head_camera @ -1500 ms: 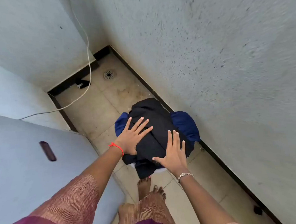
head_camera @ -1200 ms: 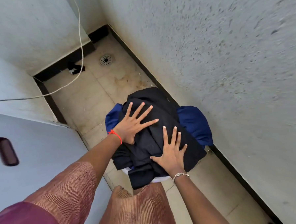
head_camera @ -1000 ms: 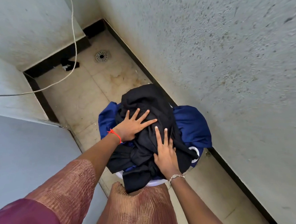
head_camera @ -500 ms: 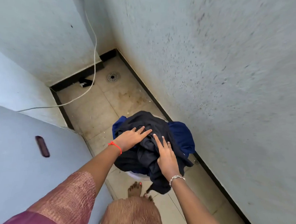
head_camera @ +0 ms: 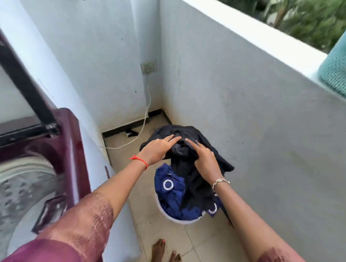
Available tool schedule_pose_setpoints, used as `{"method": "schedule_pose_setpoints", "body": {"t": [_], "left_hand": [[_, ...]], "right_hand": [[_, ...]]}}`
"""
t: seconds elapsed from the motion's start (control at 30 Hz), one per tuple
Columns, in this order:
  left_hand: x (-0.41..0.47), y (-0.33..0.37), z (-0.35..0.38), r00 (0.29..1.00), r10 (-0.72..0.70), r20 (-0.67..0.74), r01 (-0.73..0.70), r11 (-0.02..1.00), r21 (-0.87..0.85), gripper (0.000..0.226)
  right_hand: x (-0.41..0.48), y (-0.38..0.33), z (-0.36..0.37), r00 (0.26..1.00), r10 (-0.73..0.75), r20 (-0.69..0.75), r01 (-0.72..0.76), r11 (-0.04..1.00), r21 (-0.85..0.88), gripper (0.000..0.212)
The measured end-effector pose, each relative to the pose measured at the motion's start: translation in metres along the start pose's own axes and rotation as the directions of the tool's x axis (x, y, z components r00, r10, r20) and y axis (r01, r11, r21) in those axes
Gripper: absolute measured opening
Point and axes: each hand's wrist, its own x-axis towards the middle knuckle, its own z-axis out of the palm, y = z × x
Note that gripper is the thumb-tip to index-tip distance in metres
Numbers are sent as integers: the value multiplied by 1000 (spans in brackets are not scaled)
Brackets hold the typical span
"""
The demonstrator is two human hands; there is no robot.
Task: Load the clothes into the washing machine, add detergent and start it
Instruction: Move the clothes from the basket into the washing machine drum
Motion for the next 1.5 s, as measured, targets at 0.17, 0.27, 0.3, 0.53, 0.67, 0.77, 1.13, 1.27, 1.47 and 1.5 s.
{"method": "schedule_pose_setpoints", "body": {"t": [0.17,0.27,0.3,0.53,0.67,0.77,1.13,1.27,1.47,1.5], "left_hand": [[-47,-11,-61,981,-96,-167,76,989,-124,75],[-79,-15,-86,953,-156,-260,77,953,-291,77],[-92,-15,-94,941,-187,-283,89,941,-326,80],[-174,-42,-118,879,-323,-351,194,915,-355,128],[-227,-75,-164,802,-345,-487,202,925,-323,122],[-271,-105,-209,731,-307,-610,159,945,-285,118],[-434,-182,-282,588,-295,-753,140,954,-265,98],[-471,-196,-257,594,-366,-716,197,930,-312,92],[-502,-221,-192,655,-438,-616,313,899,-306,88],[-503,-224,-178,667,-454,-591,331,891,-310,87]], "right_hand": [[8,-57,-34,982,-114,-148,129,987,96,76],[7,-94,-50,964,-152,-219,187,971,148,69],[6,-108,-56,959,-161,-232,199,968,152,67],[-11,-213,-81,911,-215,-351,290,941,176,60],[-26,-294,-89,857,-276,-436,381,908,175,57],[-40,-362,-97,797,-308,-519,461,866,193,55],[-87,-530,-60,739,-311,-597,590,727,351,57],[-100,-547,-13,799,-268,-538,547,694,468,60],[-103,-535,75,886,-239,-397,445,678,585,59],[-104,-531,88,902,-235,-362,418,686,596,59]]}}
